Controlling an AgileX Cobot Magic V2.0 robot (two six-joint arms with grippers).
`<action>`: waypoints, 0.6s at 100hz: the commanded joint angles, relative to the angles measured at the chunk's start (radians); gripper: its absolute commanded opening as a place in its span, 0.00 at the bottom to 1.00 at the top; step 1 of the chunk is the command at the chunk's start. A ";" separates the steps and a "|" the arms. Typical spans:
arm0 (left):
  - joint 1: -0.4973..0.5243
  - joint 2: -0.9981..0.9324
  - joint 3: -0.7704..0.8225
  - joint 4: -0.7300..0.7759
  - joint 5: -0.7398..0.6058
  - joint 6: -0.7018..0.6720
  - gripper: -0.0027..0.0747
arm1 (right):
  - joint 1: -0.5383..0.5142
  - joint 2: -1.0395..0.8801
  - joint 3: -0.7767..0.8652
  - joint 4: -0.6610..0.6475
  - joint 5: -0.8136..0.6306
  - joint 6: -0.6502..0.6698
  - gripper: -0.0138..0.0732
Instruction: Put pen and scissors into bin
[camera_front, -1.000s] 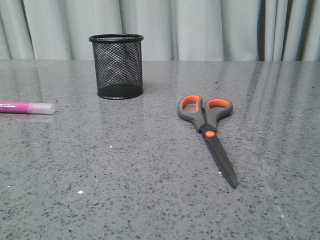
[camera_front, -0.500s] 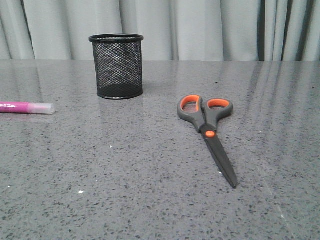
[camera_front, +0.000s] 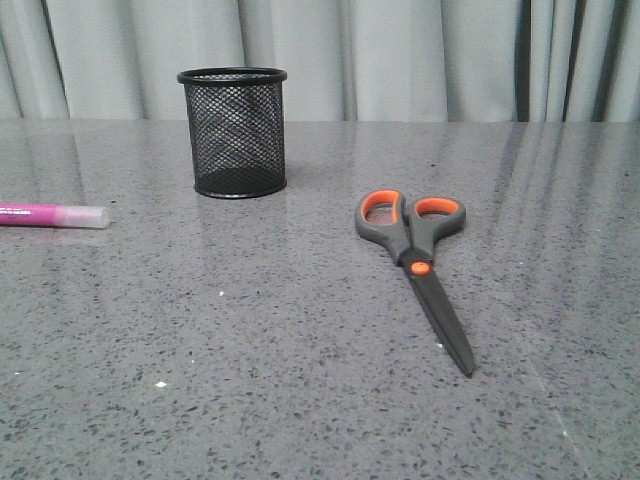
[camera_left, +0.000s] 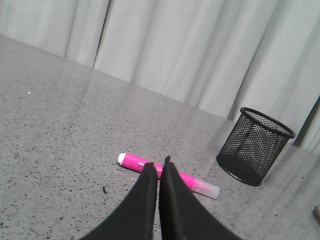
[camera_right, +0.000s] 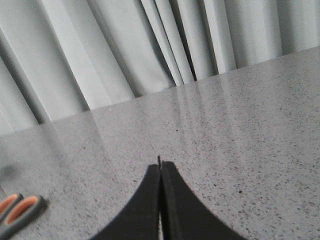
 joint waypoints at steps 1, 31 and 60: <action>-0.008 -0.027 0.023 -0.090 -0.076 -0.011 0.01 | -0.004 -0.022 0.019 0.051 -0.106 -0.001 0.08; -0.008 -0.027 0.005 -0.229 -0.070 -0.011 0.01 | -0.004 -0.022 0.000 0.240 -0.094 0.000 0.08; -0.008 0.044 -0.122 -0.154 0.008 -0.002 0.01 | -0.004 0.035 -0.122 0.197 0.093 -0.002 0.08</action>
